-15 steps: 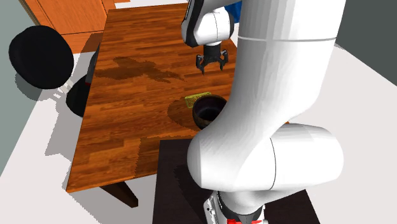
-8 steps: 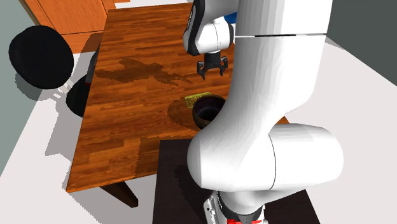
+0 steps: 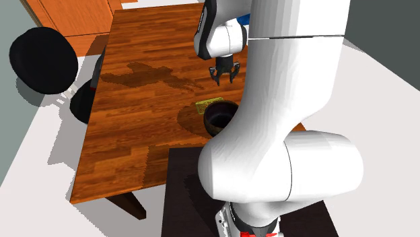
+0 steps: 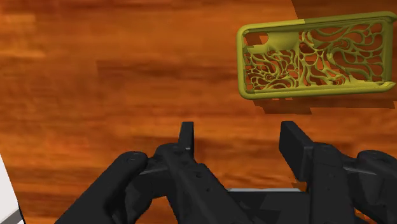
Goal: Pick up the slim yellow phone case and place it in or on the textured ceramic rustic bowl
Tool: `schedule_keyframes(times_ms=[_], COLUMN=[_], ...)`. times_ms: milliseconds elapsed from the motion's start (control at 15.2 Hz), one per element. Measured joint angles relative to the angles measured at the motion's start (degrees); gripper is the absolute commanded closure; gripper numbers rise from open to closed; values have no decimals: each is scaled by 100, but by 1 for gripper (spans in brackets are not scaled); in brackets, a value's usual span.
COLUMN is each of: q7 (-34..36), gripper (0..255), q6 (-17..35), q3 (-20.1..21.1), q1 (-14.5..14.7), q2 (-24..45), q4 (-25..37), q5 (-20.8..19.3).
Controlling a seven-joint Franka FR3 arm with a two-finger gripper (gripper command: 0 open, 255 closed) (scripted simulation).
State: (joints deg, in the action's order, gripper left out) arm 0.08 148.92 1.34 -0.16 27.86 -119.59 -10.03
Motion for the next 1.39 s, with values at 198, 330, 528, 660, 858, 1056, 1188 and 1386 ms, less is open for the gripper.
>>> schedule_keyframes(times_ms=[198, 330, 528, 660, 858, 1056, 1188, 1386], q7=[0, 0, 0, 0, 1144, 2799, 3888, 5451], gripper=[255, 255, 255, 0, 0, 0, 0, 0], q6=[0, 0, 0, 0, -23, -109, -248, -573], q3=[0, 0, 0, 0, -228, -479, -604, -741], q1=[0, 0, 0, 0, 451, 1062, 1435, 1936], q2=[0, 0, 0, 0, -1, 36, 211, 530], q4=[0, 0, 0, 0, -139, -255, -103, 314], q5=[0, 0, 0, 0, 99, 321, 542, 954])
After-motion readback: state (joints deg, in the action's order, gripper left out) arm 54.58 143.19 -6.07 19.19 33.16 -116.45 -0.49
